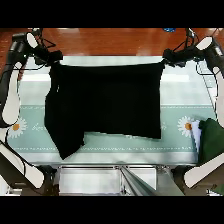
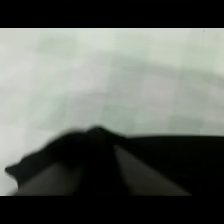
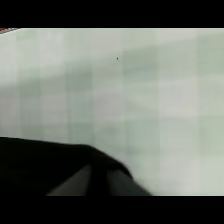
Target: Fold the shirts.
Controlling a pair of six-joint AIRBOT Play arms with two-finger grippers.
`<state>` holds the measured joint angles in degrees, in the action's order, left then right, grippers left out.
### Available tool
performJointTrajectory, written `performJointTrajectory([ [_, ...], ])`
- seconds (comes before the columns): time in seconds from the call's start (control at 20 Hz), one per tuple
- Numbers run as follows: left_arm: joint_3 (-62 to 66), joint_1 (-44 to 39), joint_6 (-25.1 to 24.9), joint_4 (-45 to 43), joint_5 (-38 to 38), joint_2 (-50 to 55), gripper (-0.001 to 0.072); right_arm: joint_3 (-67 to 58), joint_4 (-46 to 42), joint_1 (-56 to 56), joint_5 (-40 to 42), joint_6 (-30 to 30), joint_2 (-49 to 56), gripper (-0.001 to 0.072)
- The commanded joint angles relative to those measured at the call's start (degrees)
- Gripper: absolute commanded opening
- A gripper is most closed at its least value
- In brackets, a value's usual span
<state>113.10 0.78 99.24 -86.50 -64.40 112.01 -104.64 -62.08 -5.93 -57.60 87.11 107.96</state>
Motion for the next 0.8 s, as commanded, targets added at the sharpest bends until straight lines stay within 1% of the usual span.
performJointTrajectory([
  [0.0, 2.73, 0.72, 0.44, 0.15, -3.61, 0.85, 0.0505, -0.92, 1.73, -0.52, -0.07, 1.18, 0.59, 0.0416],
  [0.1, 4.87, 3.3, 0.26, -1.73, -9.35, -0.13, 0.0505, -1.68, 1.6, -2.91, -4.46, 0.81, -0.83, 0.0416],
  [0.15, 4.83, 5.46, -0.66, -3.1, -12.85, -1.33, 0.0505, -1.66, 1.49, -4.57, -7.34, 0.13, -2.01, 0.0415],
  [0.2, 4.81, 7.87, -3.74, -3.1, -17.57, -2.19, 0.0505, -1.66, 0.63, -6.51, -11.08, -0.55, -3.39, 0.0414],
  [0.25, 4.5, 10.58, -5.55, -3.08, -23.63, -2.8, 0.0504, -1.64, -1.64, -8.04, -14.91, -0.83, -4.66, 0.0409],
  [0.35, -0.52, 15.37, -6.88, -2.12, -33.97, -4.85, 0.0504, 1.14, -8.81, -10.32, -21.33, -0.76, -7.96, 0.0409],
  [0.4, -5.64, 17.4, -7.76, -0.24, -35.32, -7.17, 0.0504, 4.57, -10.6, -11.08, -22.16, -0.76, -10.25, 0.0409],
  [0.45, -12.81, 19.28, -8.68, 2.29, -34.4, -11.02, 0.0504, 9.92, -11.15, -11.8, -21.44, -0.76, -13.42, 0.0409],
  [0.5, -20.44, 20.9, -8.76, 4.17, -31.41, -15.26, 0.0504, 16.13, -11.13, -12.24, -19.58, -0.9, -16.94, 0.0409],
  [0.6, -38.27, 24.35, -8.81, 9.11, -22.23, -25.27, 0.0504, 31.08, -10.67, -12.44, -13.2, -1.25, -25.27, 0.0409],
  [0.65, -47.21, 26.36, -10.25, 12.98, -17.22, -30.16, 0.0504, 38.84, -8.98, -12.48, -9.38, -2.08, -29.83, 0.041],
  [0.75, -61.2, 30.4, -16.76, 22.18, -10.97, -37.05, 0.0504, 51.76, -5.68, -12.48, -3.41, -3.69, -38.07, 0.0409],
])
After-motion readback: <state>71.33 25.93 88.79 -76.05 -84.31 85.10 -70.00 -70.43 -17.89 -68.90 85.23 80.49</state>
